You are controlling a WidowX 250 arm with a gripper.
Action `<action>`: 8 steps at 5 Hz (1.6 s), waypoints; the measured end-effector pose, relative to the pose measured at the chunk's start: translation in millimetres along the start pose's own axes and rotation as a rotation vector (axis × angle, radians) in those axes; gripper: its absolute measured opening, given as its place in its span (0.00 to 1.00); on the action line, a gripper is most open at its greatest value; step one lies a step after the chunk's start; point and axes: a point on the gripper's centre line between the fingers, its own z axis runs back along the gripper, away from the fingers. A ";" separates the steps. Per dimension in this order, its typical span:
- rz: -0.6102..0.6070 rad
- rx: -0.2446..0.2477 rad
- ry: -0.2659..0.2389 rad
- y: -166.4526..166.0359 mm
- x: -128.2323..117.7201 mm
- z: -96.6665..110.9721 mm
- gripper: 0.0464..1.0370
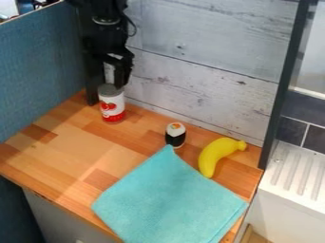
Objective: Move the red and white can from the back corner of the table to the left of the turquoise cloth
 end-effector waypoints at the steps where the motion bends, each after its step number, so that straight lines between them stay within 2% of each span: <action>1: 0.000 -0.016 -0.005 1.6 3.8 -6.8 0.96; 2: 0.010 -0.037 -0.007 -0.6 8.2 -9.3 0.96; 4: 0.026 -0.046 -0.002 -1.7 8.9 -10.6 0.96; 6: 0.068 -0.118 -0.004 -13.4 8.0 -13.8 0.96; 7: 0.078 -0.132 0.008 -15.7 6.1 -13.9 0.96; 8: 0.092 -0.113 0.032 -12.8 2.5 -14.5 0.96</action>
